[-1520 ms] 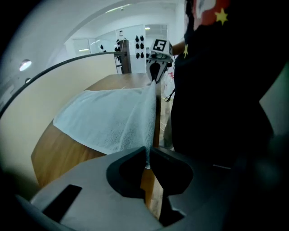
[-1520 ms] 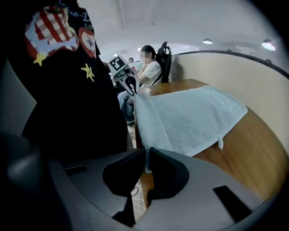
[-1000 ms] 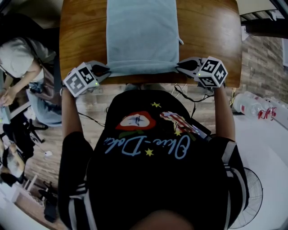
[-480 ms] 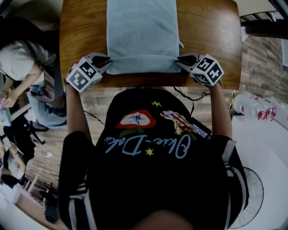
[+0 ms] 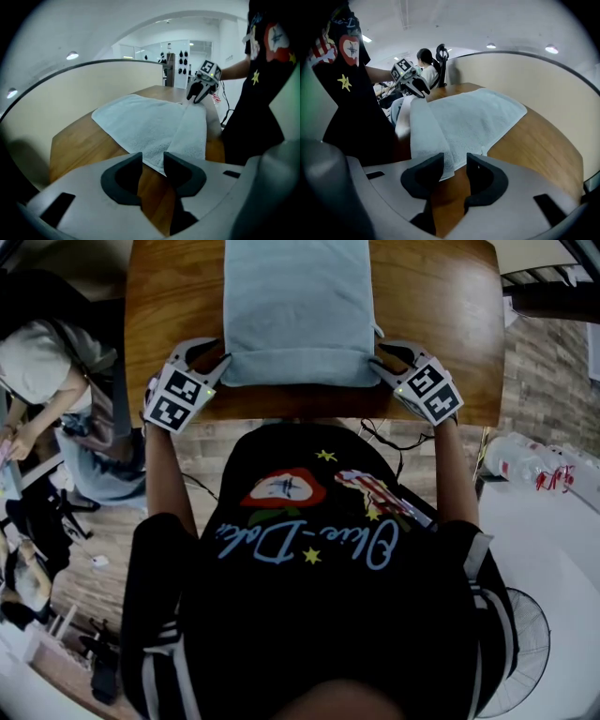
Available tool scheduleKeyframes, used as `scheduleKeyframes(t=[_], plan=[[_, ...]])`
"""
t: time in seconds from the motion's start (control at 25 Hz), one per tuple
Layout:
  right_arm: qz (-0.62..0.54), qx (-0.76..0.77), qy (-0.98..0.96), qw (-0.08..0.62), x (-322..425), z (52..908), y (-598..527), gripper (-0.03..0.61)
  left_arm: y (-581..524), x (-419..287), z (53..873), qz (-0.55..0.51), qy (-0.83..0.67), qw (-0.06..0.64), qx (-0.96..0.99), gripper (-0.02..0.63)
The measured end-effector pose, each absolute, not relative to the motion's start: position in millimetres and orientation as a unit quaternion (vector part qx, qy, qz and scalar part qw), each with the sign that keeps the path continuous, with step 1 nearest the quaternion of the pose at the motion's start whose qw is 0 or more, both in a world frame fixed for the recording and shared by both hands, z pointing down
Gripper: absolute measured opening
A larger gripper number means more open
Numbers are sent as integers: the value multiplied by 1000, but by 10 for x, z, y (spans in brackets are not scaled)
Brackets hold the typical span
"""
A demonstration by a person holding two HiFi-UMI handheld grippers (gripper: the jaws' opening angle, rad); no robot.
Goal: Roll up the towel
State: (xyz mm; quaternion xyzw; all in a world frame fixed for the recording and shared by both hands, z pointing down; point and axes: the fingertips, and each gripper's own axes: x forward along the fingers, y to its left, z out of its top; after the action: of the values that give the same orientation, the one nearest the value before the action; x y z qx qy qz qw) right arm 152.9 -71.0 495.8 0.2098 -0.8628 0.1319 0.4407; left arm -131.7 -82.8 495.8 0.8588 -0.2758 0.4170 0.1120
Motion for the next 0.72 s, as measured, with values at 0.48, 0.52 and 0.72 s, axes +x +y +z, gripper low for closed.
scheduleKeyframes(t=[0.48, 0.52, 0.72], plan=[[24, 185, -887, 421, 1325, 4555, -151, 120, -654, -1626, 4475, 399, -368, 39, 839, 138], [17, 173, -887, 429, 1284, 4601, -90, 121, -591, -1603, 4434, 399, -368, 29, 839, 138], [-33, 123, -862, 491, 1260, 4900, 69, 136, -122, -1299, 4606, 468, -273, -43, 839, 138]])
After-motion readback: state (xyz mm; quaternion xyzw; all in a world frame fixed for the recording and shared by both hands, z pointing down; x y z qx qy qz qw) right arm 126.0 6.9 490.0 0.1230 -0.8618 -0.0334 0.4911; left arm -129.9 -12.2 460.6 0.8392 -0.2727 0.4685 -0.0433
